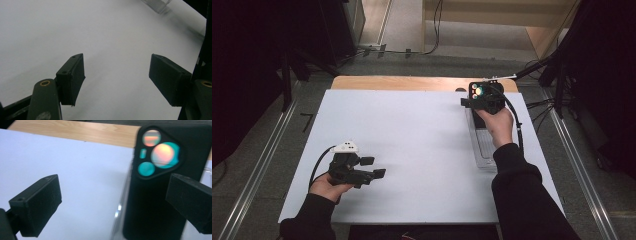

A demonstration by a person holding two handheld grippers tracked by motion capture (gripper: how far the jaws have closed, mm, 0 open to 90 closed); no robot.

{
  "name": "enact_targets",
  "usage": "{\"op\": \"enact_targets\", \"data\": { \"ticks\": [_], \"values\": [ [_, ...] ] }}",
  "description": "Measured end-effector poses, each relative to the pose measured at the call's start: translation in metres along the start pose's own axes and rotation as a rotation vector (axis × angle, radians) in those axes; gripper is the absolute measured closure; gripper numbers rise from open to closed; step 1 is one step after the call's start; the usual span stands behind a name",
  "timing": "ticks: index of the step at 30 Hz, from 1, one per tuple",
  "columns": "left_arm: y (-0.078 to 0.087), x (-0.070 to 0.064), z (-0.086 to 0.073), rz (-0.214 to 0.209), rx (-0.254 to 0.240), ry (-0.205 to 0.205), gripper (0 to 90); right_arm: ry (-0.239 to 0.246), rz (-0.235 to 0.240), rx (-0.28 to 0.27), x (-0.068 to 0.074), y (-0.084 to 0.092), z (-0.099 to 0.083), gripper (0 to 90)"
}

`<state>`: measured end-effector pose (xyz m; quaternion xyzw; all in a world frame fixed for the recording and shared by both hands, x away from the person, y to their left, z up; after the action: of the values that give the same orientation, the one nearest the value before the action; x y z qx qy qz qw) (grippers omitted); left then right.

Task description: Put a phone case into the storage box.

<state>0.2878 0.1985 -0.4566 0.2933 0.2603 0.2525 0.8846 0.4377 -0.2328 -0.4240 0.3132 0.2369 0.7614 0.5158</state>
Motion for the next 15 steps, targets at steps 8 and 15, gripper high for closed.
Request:
{"op": "enact_targets", "data": {
  "ticks": [8,15],
  "values": [
    [0.0,0.002,0.001,0.0,0.001,0.0,28.8,0.051,0.077,0.011,0.018,0.005,-0.006,0.0],
    [0.001,0.002,0.001,-0.003,0.001,0.005,28.7,0.076,0.122,0.03,0.03,0.006,-0.014,0.0]
  ]
}}
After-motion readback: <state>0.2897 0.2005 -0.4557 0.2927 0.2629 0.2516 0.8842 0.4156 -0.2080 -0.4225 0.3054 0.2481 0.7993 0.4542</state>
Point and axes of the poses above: each handheld gripper's, and its own axes: y roughly backward along the jaws, z roughly out of its top, x roughly to its left, the point moved 1 cm from there along -y, roughly forward along the jaws
